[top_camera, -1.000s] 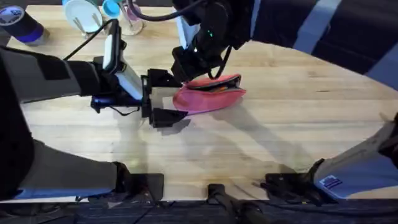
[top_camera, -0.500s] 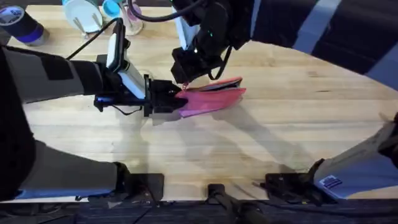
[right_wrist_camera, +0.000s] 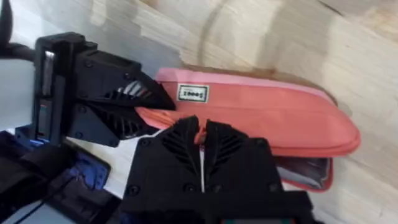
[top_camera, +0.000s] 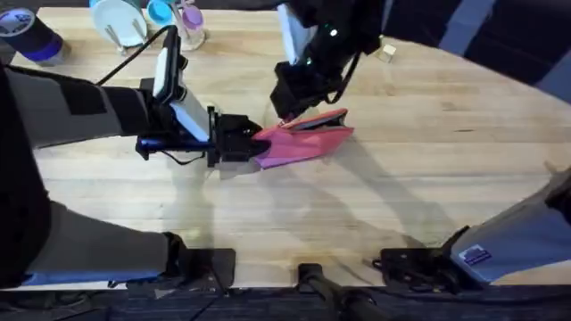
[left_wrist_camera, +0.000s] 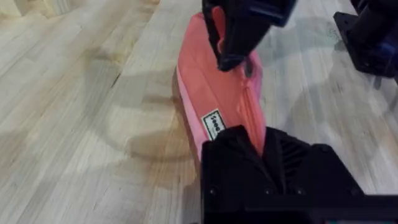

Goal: Unzip the bag, pick up the pens from the table one at a time and place them inside, then zip the bag closed.

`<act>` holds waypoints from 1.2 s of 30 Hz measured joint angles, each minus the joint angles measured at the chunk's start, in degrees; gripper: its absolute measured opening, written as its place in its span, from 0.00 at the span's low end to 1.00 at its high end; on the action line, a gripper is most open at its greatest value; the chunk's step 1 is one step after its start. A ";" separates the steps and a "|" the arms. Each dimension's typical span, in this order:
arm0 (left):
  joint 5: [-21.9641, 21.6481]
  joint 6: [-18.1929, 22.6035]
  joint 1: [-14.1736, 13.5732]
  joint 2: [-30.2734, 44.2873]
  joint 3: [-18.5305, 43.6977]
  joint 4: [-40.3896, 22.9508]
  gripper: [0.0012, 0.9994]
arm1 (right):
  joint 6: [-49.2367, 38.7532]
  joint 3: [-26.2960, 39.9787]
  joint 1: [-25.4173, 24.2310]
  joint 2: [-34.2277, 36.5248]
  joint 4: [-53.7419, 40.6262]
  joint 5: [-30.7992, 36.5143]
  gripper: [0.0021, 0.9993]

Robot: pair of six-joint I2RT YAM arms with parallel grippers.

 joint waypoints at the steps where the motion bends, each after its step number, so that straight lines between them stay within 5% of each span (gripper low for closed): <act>1: 0.07 0.02 -0.07 -0.02 0.00 0.01 0.04 | -0.45 0.00 -0.60 -0.02 -0.33 -0.24 0.03; 16: 0.19 -0.16 -0.09 0.00 0.00 0.06 0.04 | -3.89 -0.32 -8.79 -0.02 -3.79 1.86 0.03; 19: -0.47 -0.17 0.04 0.09 -0.07 -0.17 0.04 | -4.99 -0.61 -11.70 -0.03 -4.00 6.36 0.03; 36: -0.52 -0.15 0.04 0.20 -0.07 -0.18 0.04 | -6.22 -8.33 -22.67 -0.98 -3.18 11.37 0.03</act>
